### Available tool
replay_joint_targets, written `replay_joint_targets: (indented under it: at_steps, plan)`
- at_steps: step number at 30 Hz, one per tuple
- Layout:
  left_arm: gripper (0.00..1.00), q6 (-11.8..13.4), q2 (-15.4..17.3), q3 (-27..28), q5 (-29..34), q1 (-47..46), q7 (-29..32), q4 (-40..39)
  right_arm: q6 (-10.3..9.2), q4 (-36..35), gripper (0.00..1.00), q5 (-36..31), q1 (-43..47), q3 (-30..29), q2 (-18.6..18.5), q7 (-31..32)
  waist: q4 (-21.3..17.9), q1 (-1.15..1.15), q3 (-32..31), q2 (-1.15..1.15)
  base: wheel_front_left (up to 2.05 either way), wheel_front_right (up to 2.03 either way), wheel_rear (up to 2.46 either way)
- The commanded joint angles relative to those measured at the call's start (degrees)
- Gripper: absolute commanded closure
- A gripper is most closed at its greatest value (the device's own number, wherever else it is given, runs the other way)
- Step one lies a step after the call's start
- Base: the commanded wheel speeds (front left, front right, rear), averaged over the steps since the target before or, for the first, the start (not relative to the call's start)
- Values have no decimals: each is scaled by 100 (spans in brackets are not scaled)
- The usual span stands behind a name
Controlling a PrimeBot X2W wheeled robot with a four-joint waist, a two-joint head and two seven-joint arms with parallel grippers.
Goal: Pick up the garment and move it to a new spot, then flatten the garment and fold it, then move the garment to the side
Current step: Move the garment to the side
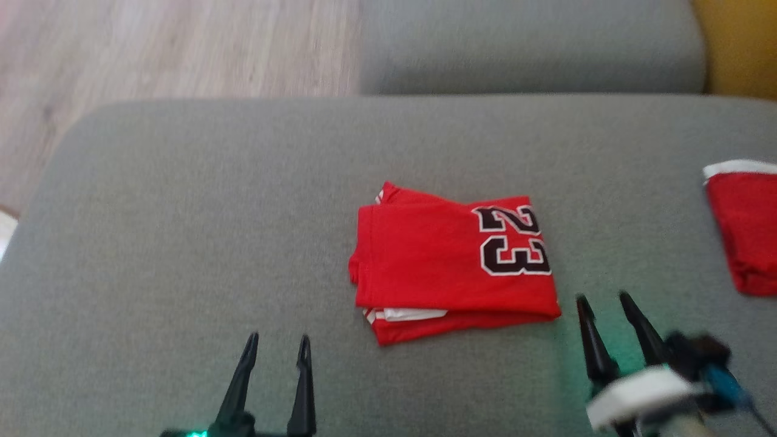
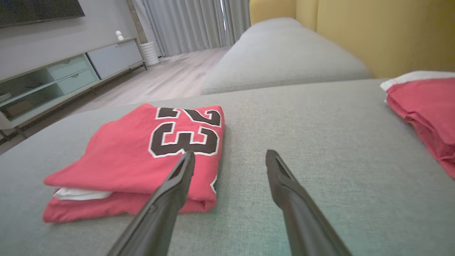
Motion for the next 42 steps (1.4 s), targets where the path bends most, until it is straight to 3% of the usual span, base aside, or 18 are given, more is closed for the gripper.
replay_joint_targets:
  at_steps: [1,9,16,17,18,19,20,29,42]
  plan:
    - [0,23,-73,99,-17,-360,-55,-179,39,17,0,189,-457,175,-113,62,74,0,249,0,0,0,0]
    - [0,45,-73,-184,-45,-812,-55,-67,39,1026,0,1428,-1877,534,-302,1259,217,0,678,0,0,0,0]
    - [0,83,-73,-346,-88,-973,-55,0,39,1598,0,2036,-2347,868,-452,1899,334,0,779,0,0,0,0]
    - [0,97,-73,-345,-100,-983,-55,6,39,1615,10,2142,-2367,928,-459,1931,340,0,784,0,0,0,0]
    - [0,109,-73,-342,-107,-990,-55,11,39,1616,55,2253,-2376,981,-465,1949,340,0,786,0,0,0,0]
    - [0,123,-73,-335,-113,-993,-55,14,39,1605,89,2354,-2379,1040,-478,1959,329,0,786,0,0,0,0]
    - [0,140,-73,-324,-125,-991,-55,10,39,1584,100,2439,-2383,1087,-500,1934,305,0,783,0,0,0,0]
    - [0,143,-73,-213,-209,-1002,-55,-170,39,1457,100,2524,-2769,1159,-1099,1599,-283,0,925,0,0,0,0]
    - [0,-113,-73,22,-92,-1459,-55,-468,39,1185,100,2147,-3810,402,-2980,1831,-1157,0,1663,0,0,0,0]
